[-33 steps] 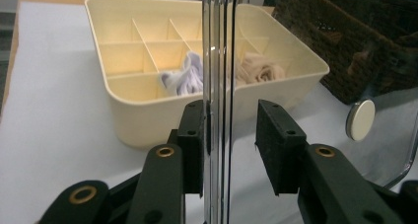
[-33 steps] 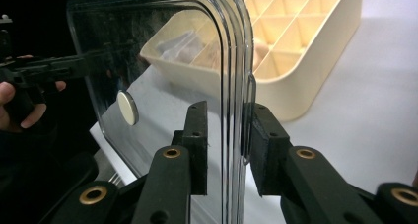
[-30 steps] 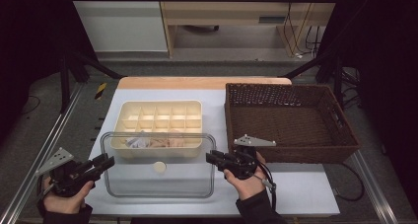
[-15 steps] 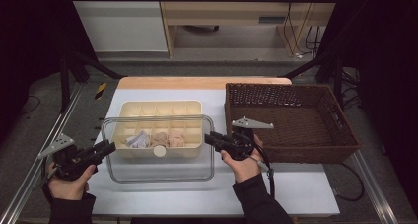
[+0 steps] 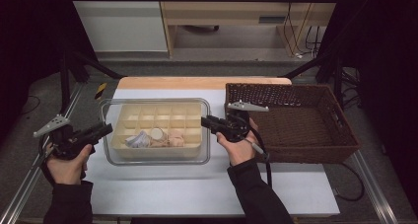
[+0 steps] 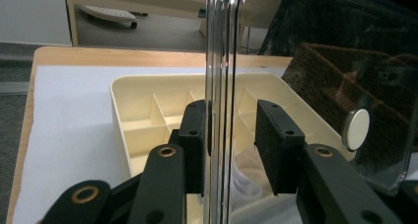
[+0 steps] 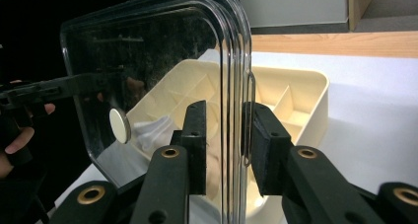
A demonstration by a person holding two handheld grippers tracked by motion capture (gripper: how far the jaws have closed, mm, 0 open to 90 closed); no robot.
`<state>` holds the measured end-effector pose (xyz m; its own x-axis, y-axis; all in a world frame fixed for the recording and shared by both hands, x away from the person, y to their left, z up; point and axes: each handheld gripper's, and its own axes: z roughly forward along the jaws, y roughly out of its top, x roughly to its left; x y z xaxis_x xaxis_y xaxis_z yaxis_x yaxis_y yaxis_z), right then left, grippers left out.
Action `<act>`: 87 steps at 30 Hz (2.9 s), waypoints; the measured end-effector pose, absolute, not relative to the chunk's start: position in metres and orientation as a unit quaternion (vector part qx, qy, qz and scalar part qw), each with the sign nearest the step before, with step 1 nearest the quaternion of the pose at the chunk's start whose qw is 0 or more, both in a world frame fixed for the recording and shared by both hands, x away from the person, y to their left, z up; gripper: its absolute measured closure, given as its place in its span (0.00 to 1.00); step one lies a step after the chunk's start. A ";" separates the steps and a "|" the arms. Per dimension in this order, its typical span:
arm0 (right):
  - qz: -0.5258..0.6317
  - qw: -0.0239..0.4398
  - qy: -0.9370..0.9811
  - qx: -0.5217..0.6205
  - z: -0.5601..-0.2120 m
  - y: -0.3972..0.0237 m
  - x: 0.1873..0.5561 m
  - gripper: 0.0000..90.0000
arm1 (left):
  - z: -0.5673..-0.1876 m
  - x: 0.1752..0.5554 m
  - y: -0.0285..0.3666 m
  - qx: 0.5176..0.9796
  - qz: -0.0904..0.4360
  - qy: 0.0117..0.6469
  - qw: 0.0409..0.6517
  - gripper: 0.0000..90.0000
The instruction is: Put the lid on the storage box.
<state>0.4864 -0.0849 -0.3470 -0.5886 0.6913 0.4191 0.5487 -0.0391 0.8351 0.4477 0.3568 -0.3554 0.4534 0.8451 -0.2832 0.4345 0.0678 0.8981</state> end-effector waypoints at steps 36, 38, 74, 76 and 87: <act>0.552 0.051 0.684 0.474 -0.344 -0.057 0.548 0.78 | -0.353 0.504 0.378 0.643 0.178 0.513 0.540 0.72; 0.553 0.050 0.682 0.476 -0.345 -0.058 0.550 0.78 | -0.355 0.506 0.378 0.643 0.177 0.514 0.539 0.71; 0.556 0.043 0.675 0.483 -0.342 -0.056 0.545 0.77 | -0.351 0.498 0.378 0.646 0.168 0.523 0.530 0.71; 0.551 0.041 0.677 0.486 -0.346 -0.054 0.548 0.76 | -0.353 0.501 0.377 0.648 0.168 0.527 0.524 0.71; 0.543 0.064 0.678 0.490 -0.356 -0.050 0.559 0.71 | -0.363 0.518 0.371 0.651 0.169 0.532 0.515 0.67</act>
